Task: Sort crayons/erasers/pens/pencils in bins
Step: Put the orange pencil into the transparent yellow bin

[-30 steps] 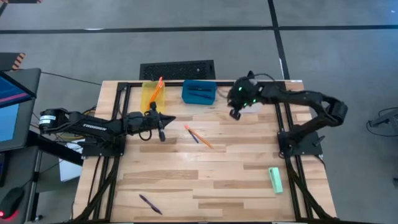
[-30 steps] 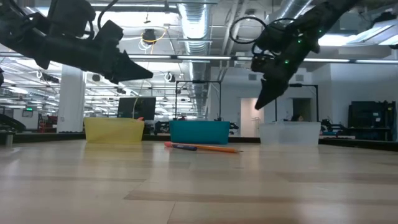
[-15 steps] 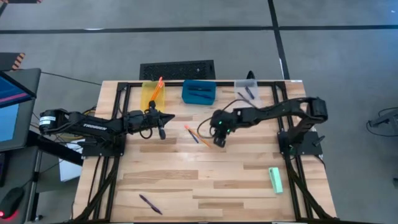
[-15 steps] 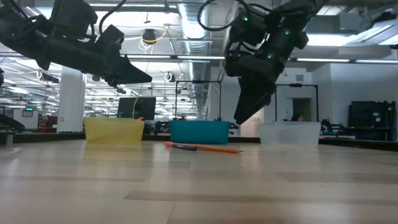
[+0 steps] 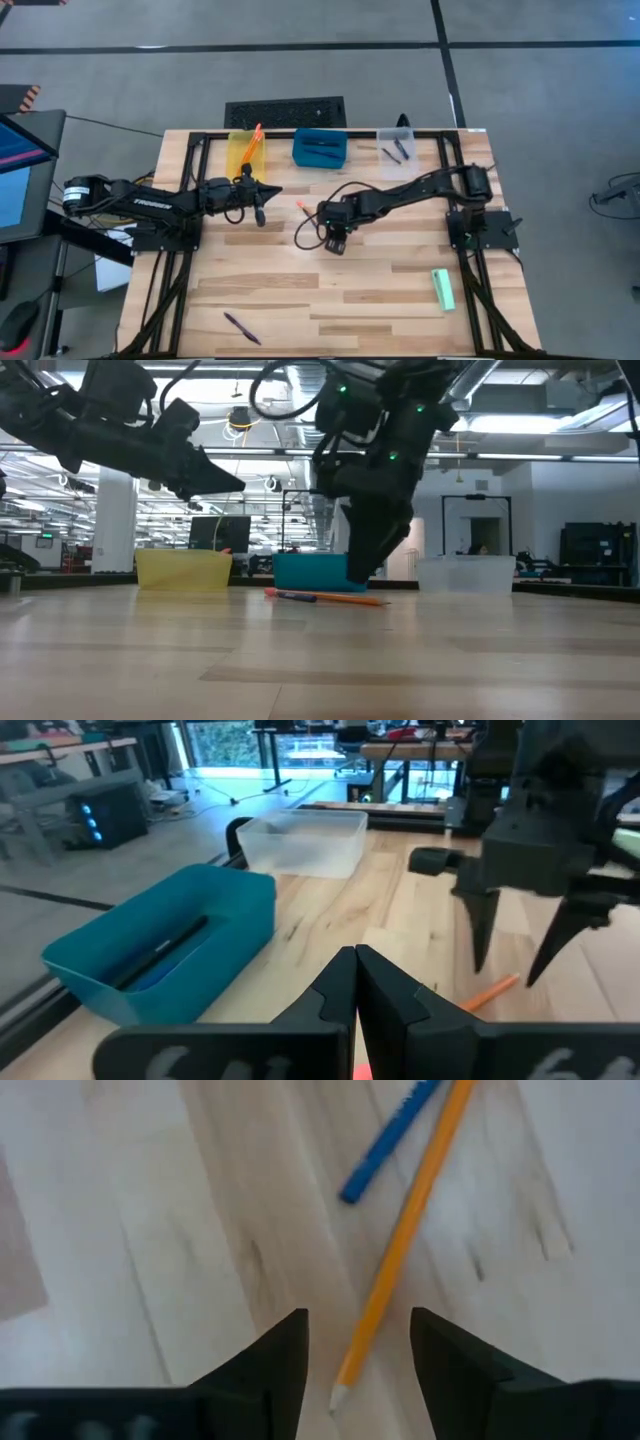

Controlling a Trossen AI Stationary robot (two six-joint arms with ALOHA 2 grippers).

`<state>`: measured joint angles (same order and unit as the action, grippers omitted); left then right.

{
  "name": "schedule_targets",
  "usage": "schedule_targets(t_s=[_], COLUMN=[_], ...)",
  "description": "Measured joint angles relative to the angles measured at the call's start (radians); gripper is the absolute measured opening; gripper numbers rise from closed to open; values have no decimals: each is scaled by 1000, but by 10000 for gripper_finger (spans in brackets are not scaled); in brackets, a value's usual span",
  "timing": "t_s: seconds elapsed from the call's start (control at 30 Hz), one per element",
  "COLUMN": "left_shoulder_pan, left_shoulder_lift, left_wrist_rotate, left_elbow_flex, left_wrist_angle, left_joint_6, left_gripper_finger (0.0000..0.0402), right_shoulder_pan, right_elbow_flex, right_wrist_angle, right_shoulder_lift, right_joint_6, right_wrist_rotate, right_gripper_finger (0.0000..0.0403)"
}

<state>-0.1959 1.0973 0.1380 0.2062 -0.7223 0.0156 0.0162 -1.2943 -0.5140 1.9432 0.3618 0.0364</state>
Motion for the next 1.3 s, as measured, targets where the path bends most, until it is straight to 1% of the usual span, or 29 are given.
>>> schedule_targets(t_s=[0.17,0.37,0.57,0.7,0.87,1.13,1.23,1.3], left_shoulder_pan=[6,6,6,6,6,6,6,5], left_shoulder_lift=[0,0,0,0,0,0,0,0], left_wrist_rotate=[-2,-2,-2,-1,-2,2,29,35], left_elbow_flex=[0,0,0,0,0,0,0,0], left_wrist_angle=[3,16,23,30,36,60,59,59], left_joint_6=[-1,-2,-2,-3,-27,-44,-58,-63], left_gripper_finger=[0,0,0,0,0,0,0,0], right_shoulder_pan=[-2,-4,-3,-4,-5,-18,-24,-25], right_elbow_flex=[-48,-55,-58,-60,-57,-57,-57,-56], right_wrist_angle=[-26,-25,-42,-68,-58,-67,-81,-89], right_shoulder_lift=[49,82,115,132,125,131,129,124], right_joint_6=[12,59,106,109,101,24,-20,-47], right_wrist_rotate=[14,30,113,127,127,123,122,122], right_gripper_finger=[181,176,159,137,99,30,11,6])
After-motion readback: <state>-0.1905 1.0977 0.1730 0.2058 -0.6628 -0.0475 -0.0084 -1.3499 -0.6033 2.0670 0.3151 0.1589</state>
